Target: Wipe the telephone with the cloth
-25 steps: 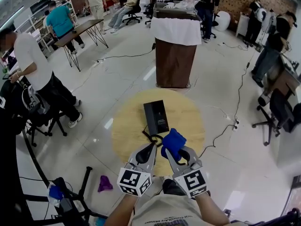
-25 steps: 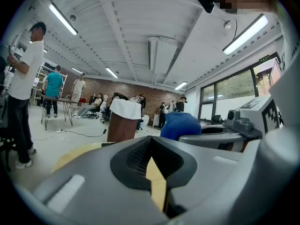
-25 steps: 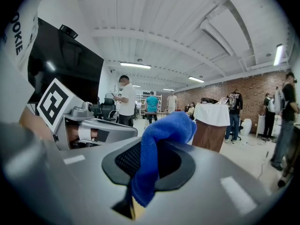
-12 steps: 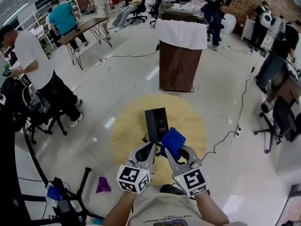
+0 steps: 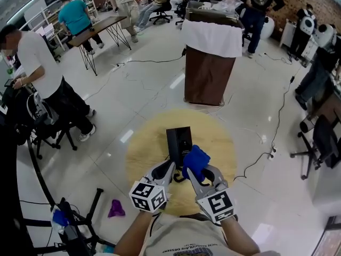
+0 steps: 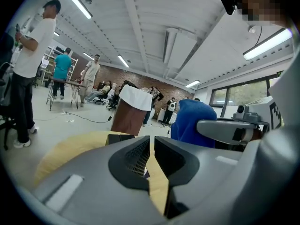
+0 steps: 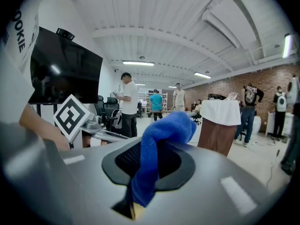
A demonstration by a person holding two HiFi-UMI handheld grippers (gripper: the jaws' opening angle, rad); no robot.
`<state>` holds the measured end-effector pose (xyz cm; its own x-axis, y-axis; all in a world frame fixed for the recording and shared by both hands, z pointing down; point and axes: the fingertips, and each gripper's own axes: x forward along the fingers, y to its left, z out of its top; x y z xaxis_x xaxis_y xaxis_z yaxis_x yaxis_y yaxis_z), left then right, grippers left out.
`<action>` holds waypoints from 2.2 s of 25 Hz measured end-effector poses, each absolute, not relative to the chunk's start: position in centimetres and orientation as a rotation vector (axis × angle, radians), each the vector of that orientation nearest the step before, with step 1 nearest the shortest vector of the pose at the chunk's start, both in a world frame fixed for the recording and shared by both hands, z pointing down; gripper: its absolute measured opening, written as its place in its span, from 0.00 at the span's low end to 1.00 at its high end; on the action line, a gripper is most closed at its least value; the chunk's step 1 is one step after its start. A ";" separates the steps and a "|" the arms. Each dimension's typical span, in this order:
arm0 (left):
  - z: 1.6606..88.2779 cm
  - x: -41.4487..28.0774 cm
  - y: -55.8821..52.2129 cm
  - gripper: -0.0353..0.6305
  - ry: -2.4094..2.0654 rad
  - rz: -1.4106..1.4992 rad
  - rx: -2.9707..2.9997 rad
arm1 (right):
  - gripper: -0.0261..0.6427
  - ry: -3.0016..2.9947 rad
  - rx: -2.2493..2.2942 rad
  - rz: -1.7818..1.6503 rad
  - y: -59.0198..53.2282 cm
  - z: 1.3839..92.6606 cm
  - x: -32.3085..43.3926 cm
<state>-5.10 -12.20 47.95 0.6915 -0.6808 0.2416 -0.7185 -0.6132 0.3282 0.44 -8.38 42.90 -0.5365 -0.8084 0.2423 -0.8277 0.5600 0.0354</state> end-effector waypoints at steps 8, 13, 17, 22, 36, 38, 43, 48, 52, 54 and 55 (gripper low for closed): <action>52.3 -6.0 -15.9 0.14 -1.024 0.134 2.392 | 0.13 -2.570 1.350 0.147 -11.0 44.4 1.0; 55.3 -6.4 -18.3 0.19 -0.974 0.152 2.328 | 0.13 -2.559 1.323 0.190 -12.3 45.4 1.3; 57.6 -6.7 -19.8 0.20 -0.927 0.139 2.261 | 0.13 -2.558 1.306 0.199 -13.0 46.1 1.6; 59.8 -7.0 -21.5 0.23 -0.892 0.159 2.215 | 0.13 -2.545 1.293 0.232 -13.6 46.8 2.1; 63.8 -6.4 -23.3 0.26 -0.642 0.184 2.130 | 0.13 -2.522 1.244 0.282 -15.6 49.4 2.2; 63.7 -6.0 -23.2 0.26 -0.570 0.165 2.124 | 0.13 -2.509 1.250 0.295 -15.7 49.7 2.5; 64.0 -5.6 -23.1 0.19 -0.490 0.183 2.109 | 0.13 -2.495 1.263 0.319 -15.7 50.3 2.9; 64.0 -5.5 -23.1 0.17 -0.435 0.167 2.059 | 0.13 -2.499 1.264 0.325 -15.9 50.4 2.9; 64.0 -5.5 -22.9 0.16 -0.420 0.173 2.037 | 0.13 -2.502 1.264 0.328 -15.8 50.7 3.0; 63.9 -5.5 -22.8 0.16 -0.420 0.174 2.029 | 0.13 -2.494 1.263 0.333 -15.9 50.7 3.1; 63.8 -5.5 -22.8 0.16 -0.418 0.172 2.028 | 0.13 -2.491 1.263 0.337 -15.9 50.7 3.1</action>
<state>-5.46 -22.77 63.80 0.9298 -0.2189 0.2959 -0.3639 -0.4250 0.8288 3.10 -15.87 50.66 -0.5544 -0.7352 0.3899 -0.8123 0.5799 -0.0616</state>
